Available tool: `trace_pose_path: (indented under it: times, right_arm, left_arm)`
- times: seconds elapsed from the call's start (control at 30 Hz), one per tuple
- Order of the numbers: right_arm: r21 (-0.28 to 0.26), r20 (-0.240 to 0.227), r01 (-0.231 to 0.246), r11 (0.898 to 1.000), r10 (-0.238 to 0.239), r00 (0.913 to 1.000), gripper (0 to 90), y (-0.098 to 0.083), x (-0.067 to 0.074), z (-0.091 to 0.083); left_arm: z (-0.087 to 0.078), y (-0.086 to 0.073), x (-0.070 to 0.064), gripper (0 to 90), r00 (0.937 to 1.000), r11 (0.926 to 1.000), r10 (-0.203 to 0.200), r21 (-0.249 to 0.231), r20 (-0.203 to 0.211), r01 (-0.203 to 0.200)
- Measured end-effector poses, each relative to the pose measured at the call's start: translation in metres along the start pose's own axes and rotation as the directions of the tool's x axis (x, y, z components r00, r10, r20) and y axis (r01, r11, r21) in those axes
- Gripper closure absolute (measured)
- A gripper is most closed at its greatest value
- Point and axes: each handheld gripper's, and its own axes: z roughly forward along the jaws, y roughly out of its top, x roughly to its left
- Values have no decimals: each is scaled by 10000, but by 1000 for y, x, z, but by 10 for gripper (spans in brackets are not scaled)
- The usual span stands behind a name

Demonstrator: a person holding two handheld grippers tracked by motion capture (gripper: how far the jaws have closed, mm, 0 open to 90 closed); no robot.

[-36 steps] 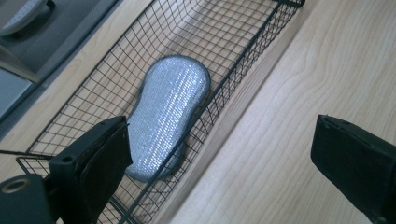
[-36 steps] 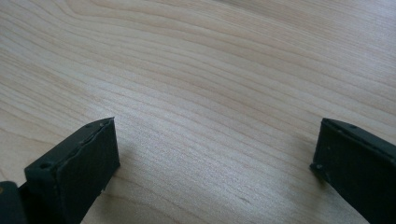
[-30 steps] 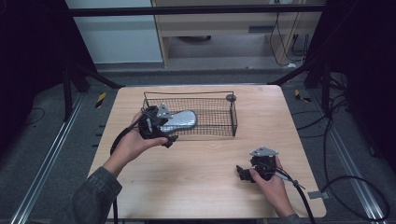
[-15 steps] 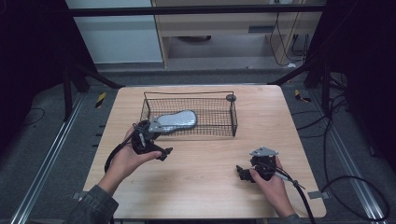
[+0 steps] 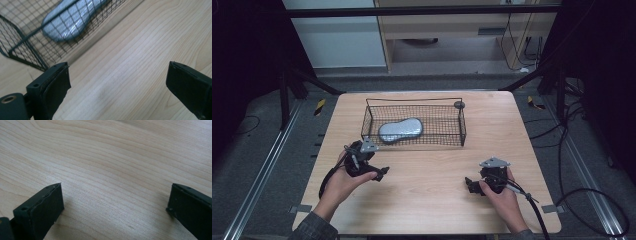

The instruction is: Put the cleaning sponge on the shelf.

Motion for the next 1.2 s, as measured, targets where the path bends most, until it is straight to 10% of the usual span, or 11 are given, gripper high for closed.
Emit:
trace_pose_path:
  times: [0.4, 1.2]
  right_arm:
    - [-4, -11, -15, 10000, 15, 10000, 5, 0, 0, 0]
    - [5, -33, -36, 10000, 36, 10000, 4, 0, 0, 0]
  left_arm:
    - [16, -49, 26, 47, 9915, 9928, -1120, 363, -655, 1146]
    - [38, -71, 55, 40, 9792, 9823, -1798, 364, -943, 1839]
